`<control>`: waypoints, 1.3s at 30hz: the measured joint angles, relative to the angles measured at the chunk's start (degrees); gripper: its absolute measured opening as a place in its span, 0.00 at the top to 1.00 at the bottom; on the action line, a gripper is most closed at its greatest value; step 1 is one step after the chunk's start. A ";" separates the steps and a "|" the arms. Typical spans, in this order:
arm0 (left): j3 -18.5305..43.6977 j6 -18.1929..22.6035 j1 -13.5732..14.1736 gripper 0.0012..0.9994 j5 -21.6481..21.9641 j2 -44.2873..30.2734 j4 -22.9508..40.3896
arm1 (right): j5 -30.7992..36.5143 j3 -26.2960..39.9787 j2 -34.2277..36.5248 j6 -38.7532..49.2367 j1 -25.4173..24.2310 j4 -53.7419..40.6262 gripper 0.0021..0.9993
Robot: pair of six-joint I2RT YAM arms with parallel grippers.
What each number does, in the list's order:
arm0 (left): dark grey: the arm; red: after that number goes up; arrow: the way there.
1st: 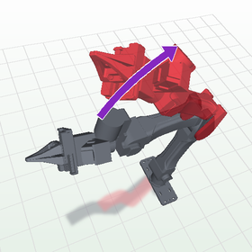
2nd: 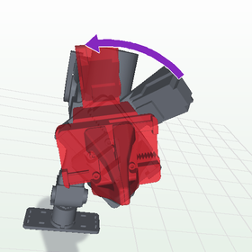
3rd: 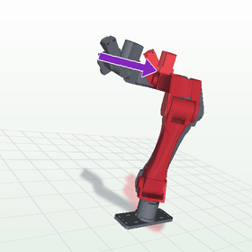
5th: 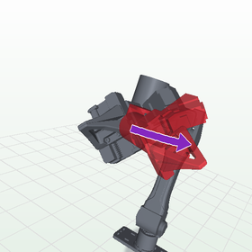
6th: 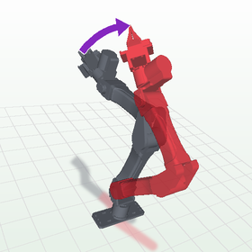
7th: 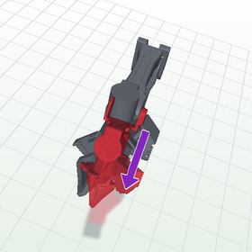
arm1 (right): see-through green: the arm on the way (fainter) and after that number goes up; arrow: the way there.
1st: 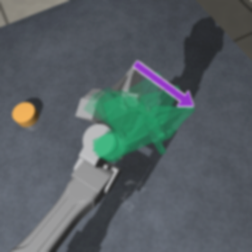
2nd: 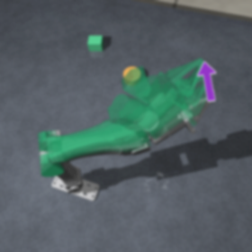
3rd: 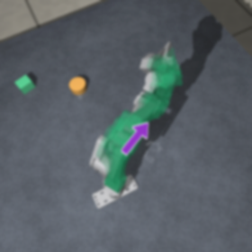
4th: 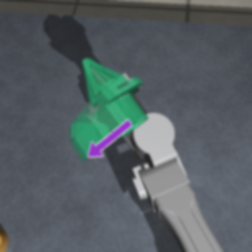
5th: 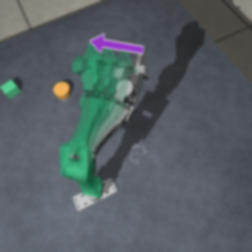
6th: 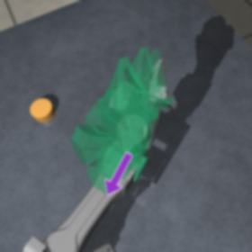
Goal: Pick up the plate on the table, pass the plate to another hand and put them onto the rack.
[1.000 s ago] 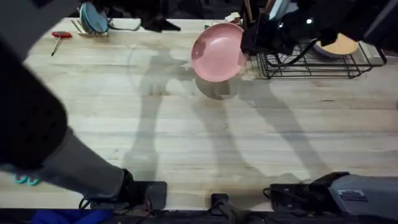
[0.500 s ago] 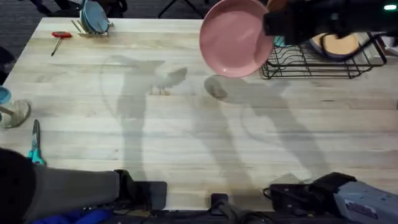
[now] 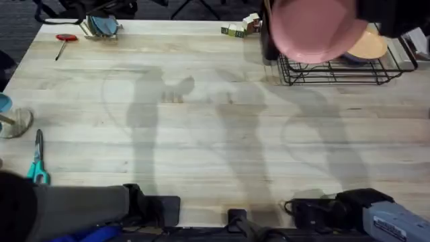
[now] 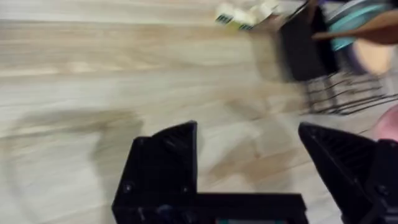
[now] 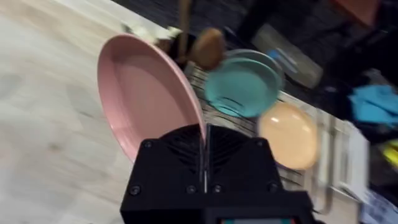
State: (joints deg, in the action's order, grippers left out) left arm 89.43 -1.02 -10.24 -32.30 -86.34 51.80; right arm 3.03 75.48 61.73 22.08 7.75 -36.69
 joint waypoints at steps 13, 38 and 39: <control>0.31 2.05 0.89 0.00 8.19 6.02 -0.05 | 0.37 0.00 0.75 22.96 -15.69 9.45 0.97; 0.31 2.15 0.89 0.00 8.58 5.92 -0.60 | -8.90 0.00 24.30 74.45 -17.97 24.09 0.97; 0.31 2.15 0.89 0.00 8.60 5.92 -0.60 | -9.10 0.00 25.09 75.35 -17.99 25.06 0.97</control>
State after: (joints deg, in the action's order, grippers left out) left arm 89.73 1.13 -9.34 -23.70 -80.42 51.20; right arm -6.08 75.48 86.82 97.43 -10.24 -11.63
